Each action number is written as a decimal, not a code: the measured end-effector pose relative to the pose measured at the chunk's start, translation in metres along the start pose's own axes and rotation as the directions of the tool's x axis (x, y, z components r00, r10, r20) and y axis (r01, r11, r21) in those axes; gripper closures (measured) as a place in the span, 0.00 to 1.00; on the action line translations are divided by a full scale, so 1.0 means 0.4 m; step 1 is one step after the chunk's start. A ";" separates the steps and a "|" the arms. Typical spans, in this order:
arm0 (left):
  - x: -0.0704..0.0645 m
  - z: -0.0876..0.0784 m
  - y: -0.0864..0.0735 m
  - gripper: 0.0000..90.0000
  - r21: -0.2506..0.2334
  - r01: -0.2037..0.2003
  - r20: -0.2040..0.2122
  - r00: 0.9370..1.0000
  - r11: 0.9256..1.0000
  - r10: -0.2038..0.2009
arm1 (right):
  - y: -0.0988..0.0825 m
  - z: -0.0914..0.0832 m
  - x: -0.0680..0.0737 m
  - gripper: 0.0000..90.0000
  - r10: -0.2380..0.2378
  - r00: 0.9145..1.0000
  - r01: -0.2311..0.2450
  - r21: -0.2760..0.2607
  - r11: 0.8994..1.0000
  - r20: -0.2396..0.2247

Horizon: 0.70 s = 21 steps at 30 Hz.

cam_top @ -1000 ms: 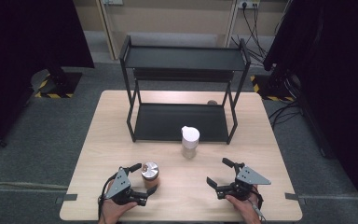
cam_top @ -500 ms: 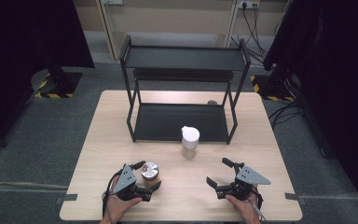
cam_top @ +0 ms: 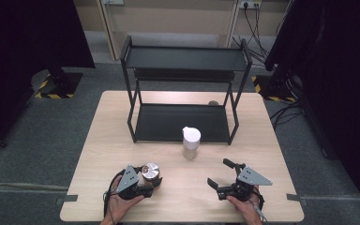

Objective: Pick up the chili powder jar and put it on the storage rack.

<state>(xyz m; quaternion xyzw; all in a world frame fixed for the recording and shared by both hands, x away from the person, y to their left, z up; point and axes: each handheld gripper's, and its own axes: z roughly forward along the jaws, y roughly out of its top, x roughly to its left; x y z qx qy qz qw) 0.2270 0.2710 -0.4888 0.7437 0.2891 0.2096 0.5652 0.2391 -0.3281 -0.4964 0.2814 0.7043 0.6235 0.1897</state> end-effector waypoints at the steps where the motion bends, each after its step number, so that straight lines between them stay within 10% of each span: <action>1: 0.002 -0.001 0.000 0.34 -0.003 0.019 0.002 1.000 1.000 -0.019 | 0.000 0.000 0.000 0.01 0.002 1.000 -0.002 0.000 1.000 0.001; 21: 0.016 -0.023 0.090 0.34 -0.020 0.028 -0.025 0.999 0.999 -0.029 | 0.000 0.003 0.001 0.00 0.002 1.000 -0.002 0.005 1.000 0.002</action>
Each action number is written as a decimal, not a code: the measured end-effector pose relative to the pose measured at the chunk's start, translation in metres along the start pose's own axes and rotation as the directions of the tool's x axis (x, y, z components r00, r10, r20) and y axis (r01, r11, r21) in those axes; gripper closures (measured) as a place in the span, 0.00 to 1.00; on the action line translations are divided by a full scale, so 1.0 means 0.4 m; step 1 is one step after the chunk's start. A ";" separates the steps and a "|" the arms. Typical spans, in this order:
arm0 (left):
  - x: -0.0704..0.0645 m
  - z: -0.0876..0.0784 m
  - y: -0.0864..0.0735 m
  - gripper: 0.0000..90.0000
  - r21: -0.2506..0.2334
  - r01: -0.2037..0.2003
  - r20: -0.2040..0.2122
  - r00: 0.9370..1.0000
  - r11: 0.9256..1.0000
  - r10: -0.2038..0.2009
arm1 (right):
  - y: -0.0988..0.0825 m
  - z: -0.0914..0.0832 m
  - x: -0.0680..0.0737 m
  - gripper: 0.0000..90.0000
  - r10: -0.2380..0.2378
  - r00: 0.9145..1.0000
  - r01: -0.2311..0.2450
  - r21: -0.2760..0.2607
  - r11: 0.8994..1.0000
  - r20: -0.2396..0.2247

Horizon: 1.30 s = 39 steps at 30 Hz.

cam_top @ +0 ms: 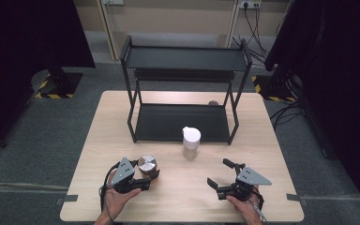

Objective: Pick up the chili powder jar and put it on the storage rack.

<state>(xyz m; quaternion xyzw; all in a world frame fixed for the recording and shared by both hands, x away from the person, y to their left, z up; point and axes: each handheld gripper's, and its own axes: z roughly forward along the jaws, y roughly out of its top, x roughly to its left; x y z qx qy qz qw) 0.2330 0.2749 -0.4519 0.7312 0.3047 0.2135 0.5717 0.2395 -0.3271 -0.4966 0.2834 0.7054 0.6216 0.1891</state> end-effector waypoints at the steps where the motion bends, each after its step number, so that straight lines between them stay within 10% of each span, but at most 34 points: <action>1: 0.001 0.001 0.010 0.34 -0.002 -0.004 0.002 1.000 1.000 0.004 | 0.000 0.000 0.000 0.00 0.000 1.000 0.000 0.001 1.000 0.000; 39: 0.116 0.069 0.561 0.34 -0.025 -0.006 0.010 1.000 1.000 0.006 | 0.000 0.000 -0.002 0.01 0.001 1.000 -0.001 -0.004 1.000 -0.006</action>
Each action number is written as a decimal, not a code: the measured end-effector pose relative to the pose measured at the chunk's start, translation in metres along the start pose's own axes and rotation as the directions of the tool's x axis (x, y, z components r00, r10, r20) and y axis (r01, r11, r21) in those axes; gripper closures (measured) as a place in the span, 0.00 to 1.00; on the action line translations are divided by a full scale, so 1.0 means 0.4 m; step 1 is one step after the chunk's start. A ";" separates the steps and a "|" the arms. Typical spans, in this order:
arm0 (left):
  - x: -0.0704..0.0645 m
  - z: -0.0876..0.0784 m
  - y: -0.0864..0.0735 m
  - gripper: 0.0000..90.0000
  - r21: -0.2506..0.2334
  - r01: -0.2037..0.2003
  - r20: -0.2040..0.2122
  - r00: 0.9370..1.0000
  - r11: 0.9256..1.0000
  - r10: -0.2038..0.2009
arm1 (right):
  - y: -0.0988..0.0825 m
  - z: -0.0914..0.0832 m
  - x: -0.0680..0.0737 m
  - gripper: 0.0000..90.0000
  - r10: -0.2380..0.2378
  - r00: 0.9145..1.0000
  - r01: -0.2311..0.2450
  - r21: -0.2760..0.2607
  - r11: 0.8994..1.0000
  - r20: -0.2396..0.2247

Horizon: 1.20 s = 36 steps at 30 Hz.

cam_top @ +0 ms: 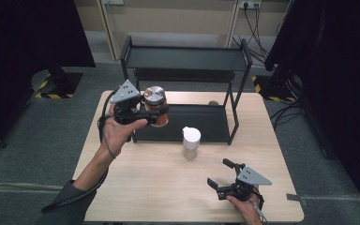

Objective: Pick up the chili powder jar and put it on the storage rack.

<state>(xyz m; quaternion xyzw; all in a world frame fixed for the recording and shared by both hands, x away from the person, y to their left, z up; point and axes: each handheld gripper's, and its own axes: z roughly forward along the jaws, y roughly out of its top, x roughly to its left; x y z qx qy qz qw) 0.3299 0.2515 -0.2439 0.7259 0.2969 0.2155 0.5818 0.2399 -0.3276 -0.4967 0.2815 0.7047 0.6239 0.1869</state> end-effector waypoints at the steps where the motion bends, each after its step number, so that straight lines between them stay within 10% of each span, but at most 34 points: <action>1: 0.000 0.000 0.000 0.34 0.000 0.000 0.000 1.000 1.000 0.000 | 0.000 0.000 0.001 0.01 -0.003 1.000 0.003 0.001 1.000 0.000; 22: 0.029 0.073 0.186 0.34 0.014 0.011 -0.099 0.995 1.000 -0.010 | 0.001 0.005 0.002 0.00 -0.002 1.000 0.002 0.006 1.000 -0.014; 36: 0.052 0.121 0.266 0.34 0.007 0.047 -0.215 0.976 0.999 -0.044 | 0.001 0.006 0.002 0.01 -0.003 1.000 0.003 0.006 1.000 -0.022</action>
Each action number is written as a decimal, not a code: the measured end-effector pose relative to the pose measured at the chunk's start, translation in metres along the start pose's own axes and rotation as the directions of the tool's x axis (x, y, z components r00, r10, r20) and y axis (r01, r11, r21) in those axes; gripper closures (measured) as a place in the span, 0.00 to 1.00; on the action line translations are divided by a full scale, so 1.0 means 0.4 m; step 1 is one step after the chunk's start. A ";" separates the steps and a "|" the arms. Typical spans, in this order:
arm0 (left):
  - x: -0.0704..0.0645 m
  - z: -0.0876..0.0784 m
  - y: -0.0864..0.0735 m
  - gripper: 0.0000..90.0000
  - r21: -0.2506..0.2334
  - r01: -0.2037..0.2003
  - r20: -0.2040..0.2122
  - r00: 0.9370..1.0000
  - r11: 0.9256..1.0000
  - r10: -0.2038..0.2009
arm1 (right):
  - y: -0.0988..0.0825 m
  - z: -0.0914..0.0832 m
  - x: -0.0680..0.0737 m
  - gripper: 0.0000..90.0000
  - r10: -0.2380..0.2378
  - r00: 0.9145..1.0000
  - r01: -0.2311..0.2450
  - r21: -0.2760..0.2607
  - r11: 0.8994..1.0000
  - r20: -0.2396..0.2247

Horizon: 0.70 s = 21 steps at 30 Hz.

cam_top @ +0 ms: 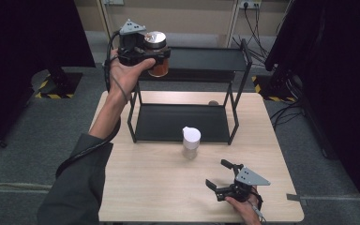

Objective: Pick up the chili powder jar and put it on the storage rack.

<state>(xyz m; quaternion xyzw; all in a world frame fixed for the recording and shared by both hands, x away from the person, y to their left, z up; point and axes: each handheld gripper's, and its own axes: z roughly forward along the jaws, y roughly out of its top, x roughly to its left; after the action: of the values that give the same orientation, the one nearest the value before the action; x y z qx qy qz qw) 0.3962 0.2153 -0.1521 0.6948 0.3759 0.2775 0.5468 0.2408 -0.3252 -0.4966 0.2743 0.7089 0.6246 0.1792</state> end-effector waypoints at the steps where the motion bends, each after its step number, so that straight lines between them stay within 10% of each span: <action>1: 0.000 0.000 0.000 0.34 0.000 0.000 0.000 1.000 1.000 0.000 | 0.000 0.000 0.000 0.01 -0.001 1.000 0.001 0.000 1.000 -0.001; 21: 0.031 0.070 0.017 0.34 -0.035 0.024 -0.123 0.992 0.999 -0.028 | 0.000 0.001 -0.001 0.01 0.002 1.000 -0.002 -0.002 1.000 -0.015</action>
<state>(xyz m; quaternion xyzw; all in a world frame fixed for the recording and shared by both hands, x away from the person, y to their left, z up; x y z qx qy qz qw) 0.4270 0.2093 -0.1529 0.6620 0.4135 0.3189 0.5376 0.2415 -0.3251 -0.4968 0.2700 0.7094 0.6275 0.1734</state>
